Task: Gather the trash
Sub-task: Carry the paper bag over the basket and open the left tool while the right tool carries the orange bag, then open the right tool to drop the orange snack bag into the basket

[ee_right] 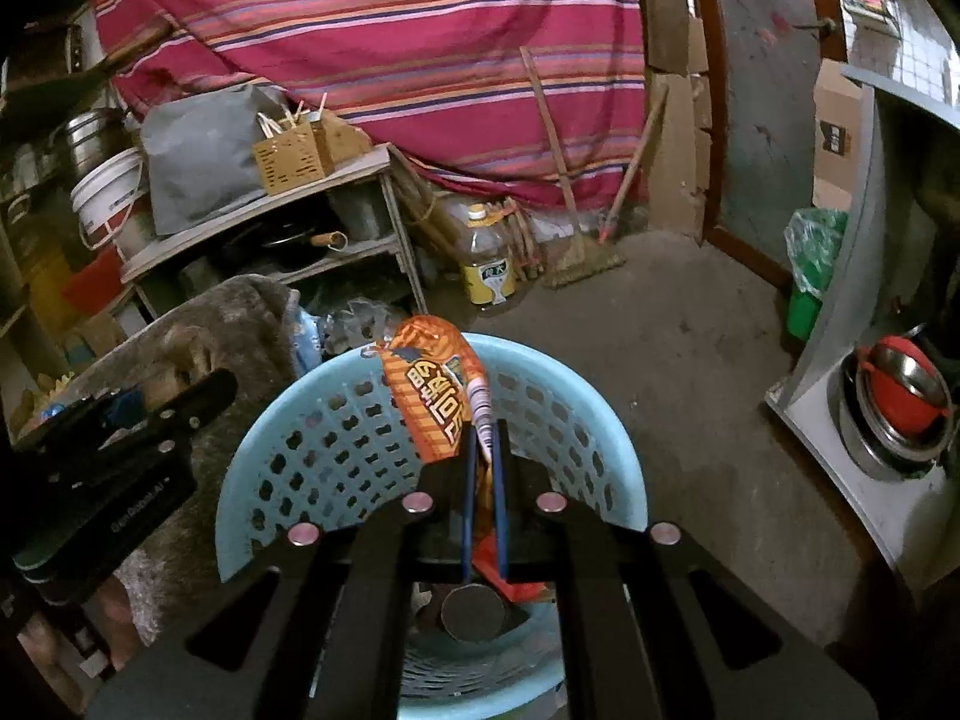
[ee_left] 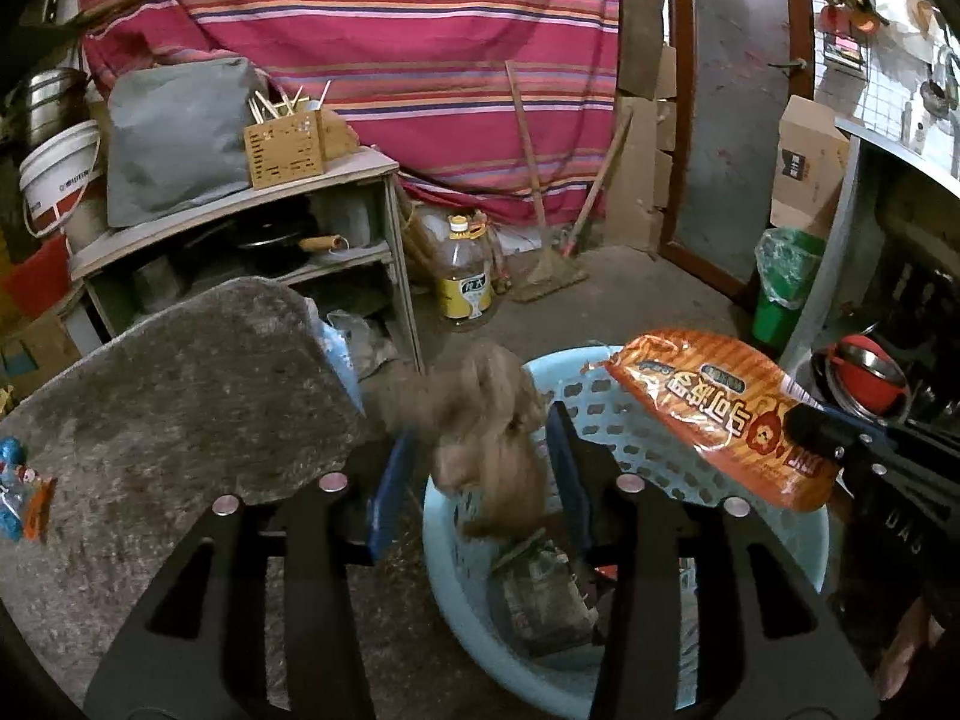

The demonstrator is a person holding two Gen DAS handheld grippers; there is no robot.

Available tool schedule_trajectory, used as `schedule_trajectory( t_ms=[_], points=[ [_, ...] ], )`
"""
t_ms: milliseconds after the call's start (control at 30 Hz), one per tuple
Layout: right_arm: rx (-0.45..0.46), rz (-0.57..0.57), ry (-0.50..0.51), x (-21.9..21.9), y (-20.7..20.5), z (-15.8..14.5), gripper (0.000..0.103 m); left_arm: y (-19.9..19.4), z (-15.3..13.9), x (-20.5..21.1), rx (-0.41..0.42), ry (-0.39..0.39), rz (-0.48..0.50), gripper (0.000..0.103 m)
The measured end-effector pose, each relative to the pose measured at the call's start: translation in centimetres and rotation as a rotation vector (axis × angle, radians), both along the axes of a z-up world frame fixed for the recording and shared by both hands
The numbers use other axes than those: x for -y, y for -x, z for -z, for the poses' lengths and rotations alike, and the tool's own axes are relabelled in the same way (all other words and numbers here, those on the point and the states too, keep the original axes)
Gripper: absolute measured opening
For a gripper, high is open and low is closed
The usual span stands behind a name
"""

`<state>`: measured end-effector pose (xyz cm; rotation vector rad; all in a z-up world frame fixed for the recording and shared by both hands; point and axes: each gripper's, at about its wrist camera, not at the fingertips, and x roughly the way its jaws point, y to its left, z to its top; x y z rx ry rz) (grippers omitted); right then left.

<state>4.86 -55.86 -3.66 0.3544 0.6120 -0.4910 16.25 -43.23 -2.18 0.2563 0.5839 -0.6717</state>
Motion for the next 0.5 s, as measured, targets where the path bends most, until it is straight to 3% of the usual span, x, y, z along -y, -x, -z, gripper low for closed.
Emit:
schedule_trajectory(
  t_ms=[33,133,333,500],
  points=[
    [0.002,-0.002,-0.005,0.0,0.0,0.1,0.005,0.1,-0.1,-0.1,0.004,0.002,-0.002,0.065],
    [-0.012,-0.008,-0.002,0.0,-0.1,0.5,0.005,0.2,-0.7,-1.1,0.041,0.012,-0.025,0.081],
    [-0.028,-0.027,0.009,-0.8,-1.4,0.9,0.005,-1.2,-1.4,-5.5,0.07,0.019,-0.093,0.092],
    [-0.079,-0.043,0.037,-2.2,-3.2,1.2,0.008,-3.3,-1.7,-11.4,0.066,0.03,-0.18,0.094]
  ],
)
